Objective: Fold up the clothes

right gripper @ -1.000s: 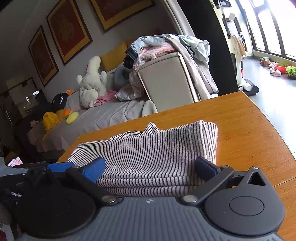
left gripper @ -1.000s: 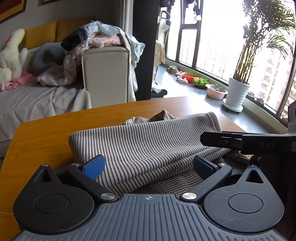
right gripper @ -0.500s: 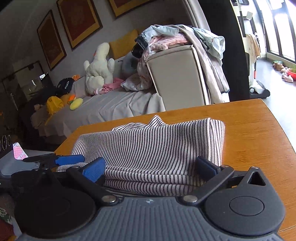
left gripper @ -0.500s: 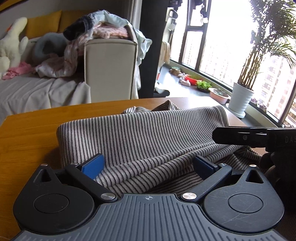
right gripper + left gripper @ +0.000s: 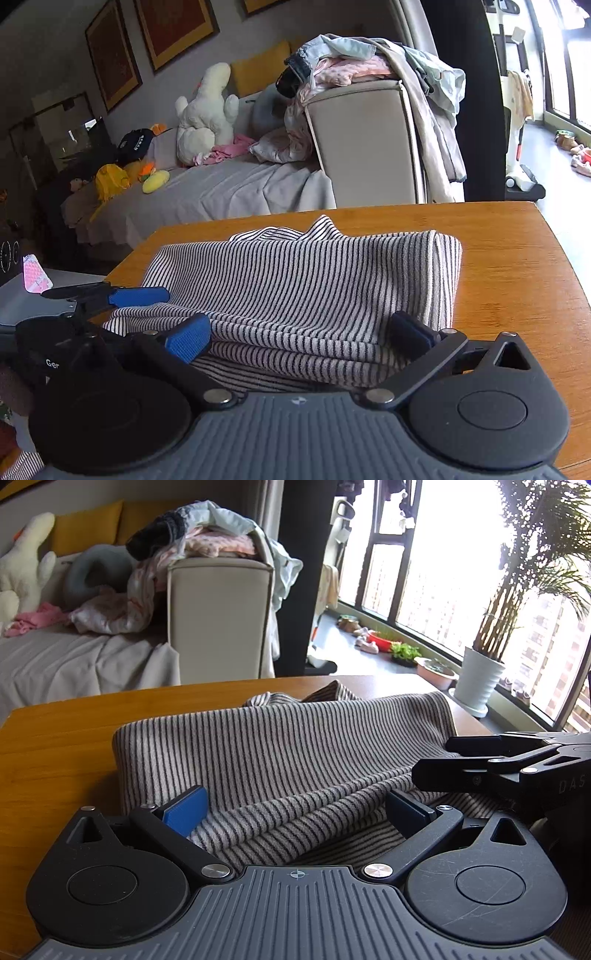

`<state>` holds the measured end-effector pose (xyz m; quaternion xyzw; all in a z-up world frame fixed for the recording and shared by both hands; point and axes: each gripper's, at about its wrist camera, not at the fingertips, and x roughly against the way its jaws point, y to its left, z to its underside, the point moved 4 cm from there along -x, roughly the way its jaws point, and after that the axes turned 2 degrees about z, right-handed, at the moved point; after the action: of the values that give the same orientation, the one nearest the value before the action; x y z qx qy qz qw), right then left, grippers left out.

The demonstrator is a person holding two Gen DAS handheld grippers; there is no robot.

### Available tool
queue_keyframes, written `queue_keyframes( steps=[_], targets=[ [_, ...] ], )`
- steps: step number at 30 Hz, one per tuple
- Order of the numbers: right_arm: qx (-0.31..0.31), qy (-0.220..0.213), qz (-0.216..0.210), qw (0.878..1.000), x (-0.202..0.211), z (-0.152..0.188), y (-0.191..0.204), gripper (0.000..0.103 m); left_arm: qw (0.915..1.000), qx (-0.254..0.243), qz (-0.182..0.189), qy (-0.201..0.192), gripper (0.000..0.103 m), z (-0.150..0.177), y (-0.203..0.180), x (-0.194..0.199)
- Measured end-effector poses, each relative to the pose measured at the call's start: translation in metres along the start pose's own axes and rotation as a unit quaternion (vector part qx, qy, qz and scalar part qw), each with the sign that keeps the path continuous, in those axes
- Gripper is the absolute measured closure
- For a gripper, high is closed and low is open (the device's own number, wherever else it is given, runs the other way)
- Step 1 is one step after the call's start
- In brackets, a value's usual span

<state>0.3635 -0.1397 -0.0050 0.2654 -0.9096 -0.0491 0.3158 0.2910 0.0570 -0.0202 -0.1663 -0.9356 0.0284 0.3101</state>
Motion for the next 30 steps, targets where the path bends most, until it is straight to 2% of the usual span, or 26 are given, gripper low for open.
queue_keyframes(
  steps=[5,8,9,10,11,12,15,17,18,20,21,22,25,28,30],
  targets=[
    [0.025,0.02,0.015,0.999,0.001,-0.008,0.005,0.0,1.0,0.0,0.0,0.006,0.0,0.0,0.0,-0.001],
    [0.063,-0.003,0.041,0.997,0.007,-0.033,0.017,0.004,1.0,0.002,0.004,0.004,0.0,0.0,0.0,-0.001],
    [0.081,-0.01,0.055,0.995,0.003,-0.044,0.02,0.014,1.0,0.003,0.005,0.004,0.0,0.0,0.001,-0.001],
    [0.095,-0.013,0.067,0.993,-0.002,-0.054,0.023,0.028,1.0,0.004,0.006,0.003,0.0,0.0,0.001,-0.001],
    [0.1,-0.005,0.072,0.992,-0.013,-0.062,0.024,0.036,1.0,0.005,0.007,0.002,0.0,0.0,0.001,0.0],
    [0.102,0.004,0.076,0.992,-0.025,-0.069,0.024,0.048,1.0,0.006,0.008,0.001,0.0,0.0,0.002,0.0],
    [0.085,0.04,0.094,0.991,-0.076,-0.082,0.016,0.05,0.9998,0.014,0.016,-0.007,0.0,0.0,0.004,0.003],
    [0.076,0.058,0.107,0.99,-0.101,-0.081,0.009,0.055,0.9993,0.024,0.026,-0.015,0.0,0.0,0.008,0.008],
    [0.069,0.069,0.109,0.989,-0.111,-0.08,0.005,0.069,0.9989,0.029,0.031,-0.019,0.0,0.0,0.009,0.01],
    [0.063,0.072,0.095,0.991,-0.115,-0.075,0.002,0.079,0.9981,0.041,0.043,-0.018,0.0,-0.001,0.015,0.022],
    [0.061,0.07,0.091,0.992,-0.11,-0.075,0.003,0.091,0.9978,0.044,0.047,-0.019,0.0,-0.001,0.018,0.031],
    [0.059,0.069,0.086,0.992,-0.105,-0.074,0.004,0.094,0.9977,0.046,0.046,-0.022,0.0,-0.002,0.02,0.041],
    [0.048,0.038,0.058,0.996,-0.067,-0.079,0.012,0.096,0.9969,0.062,0.015,-0.045,0.0,-0.01,0.034,0.069],
    [0.045,-0.01,0.021,0.999,-0.002,-0.082,0.025,0.096,0.9931,0.094,-0.009,-0.069,0.0,-0.019,0.051,0.094],
    [0.051,-0.023,0.005,0.998,0.038,-0.072,0.036,0.096,0.9908,0.106,-0.021,-0.081,0.0,-0.022,0.06,0.11]
  ],
)
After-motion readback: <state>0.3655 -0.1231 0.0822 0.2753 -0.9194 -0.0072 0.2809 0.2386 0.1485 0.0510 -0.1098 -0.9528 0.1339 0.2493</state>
